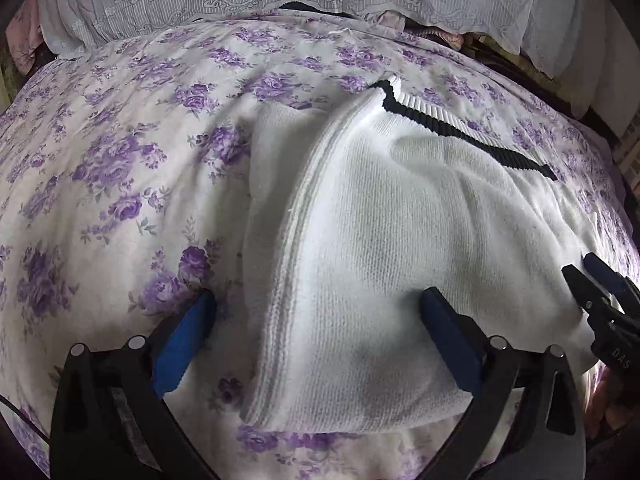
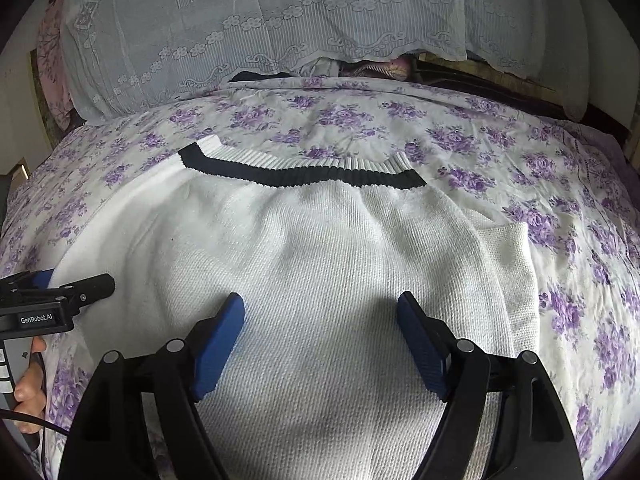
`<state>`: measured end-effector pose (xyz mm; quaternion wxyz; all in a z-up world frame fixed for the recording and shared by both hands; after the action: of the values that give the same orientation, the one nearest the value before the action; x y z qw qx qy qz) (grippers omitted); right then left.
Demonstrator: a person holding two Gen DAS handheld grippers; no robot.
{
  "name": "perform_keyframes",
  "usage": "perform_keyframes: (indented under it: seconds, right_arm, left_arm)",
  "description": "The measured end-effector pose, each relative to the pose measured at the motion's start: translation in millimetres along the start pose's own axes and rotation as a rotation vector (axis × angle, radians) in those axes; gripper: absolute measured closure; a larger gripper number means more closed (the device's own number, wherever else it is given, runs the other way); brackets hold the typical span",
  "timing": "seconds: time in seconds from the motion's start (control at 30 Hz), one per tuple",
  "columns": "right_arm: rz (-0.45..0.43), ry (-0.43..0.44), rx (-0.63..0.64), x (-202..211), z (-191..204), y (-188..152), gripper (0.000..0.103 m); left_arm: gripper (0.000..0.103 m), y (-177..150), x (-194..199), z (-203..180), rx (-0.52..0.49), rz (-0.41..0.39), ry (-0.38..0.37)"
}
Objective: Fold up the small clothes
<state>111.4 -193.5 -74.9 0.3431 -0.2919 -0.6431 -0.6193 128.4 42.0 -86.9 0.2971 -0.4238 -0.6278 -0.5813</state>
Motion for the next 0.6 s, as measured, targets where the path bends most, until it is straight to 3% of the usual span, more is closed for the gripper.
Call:
perform_keyframes:
  seconds: [0.1,0.27,0.43,0.6]
  right_arm:
    - [-0.007,0.016,-0.008,1.7,-1.1,0.1,0.023]
    - [-0.116,0.114,-0.113,36.8,-30.6,-2.4,0.023]
    - [-0.186,0.134,-0.245,63.8,-74.2,-6.8,0.023]
    - [-0.168,0.147,-0.369,57.2,-107.4,-10.2,0.023]
  left_arm:
    - [0.004,-1.2,4.4,-0.8,-0.002,-0.014,0.003]
    - [0.005,-10.5,40.7,-9.4,-0.049,-0.121,-0.045]
    - [0.005,-1.9,56.1,-30.6,-0.094,-0.133,-0.066]
    - [0.005,20.0,59.7,-67.9,-0.162,-0.148,-0.052]
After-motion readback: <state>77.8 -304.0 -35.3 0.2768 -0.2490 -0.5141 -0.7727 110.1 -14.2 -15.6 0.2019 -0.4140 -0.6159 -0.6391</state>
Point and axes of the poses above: each gripper's, at about its wrist camera, not at the fingertips, and x roughly against the way its jaws point, z to its left, y to its top, the point moved 2 cm from there along -x, roughly the way its jaws point, and after that the axes turned 7 degrees about z, right-handed, at the moved point
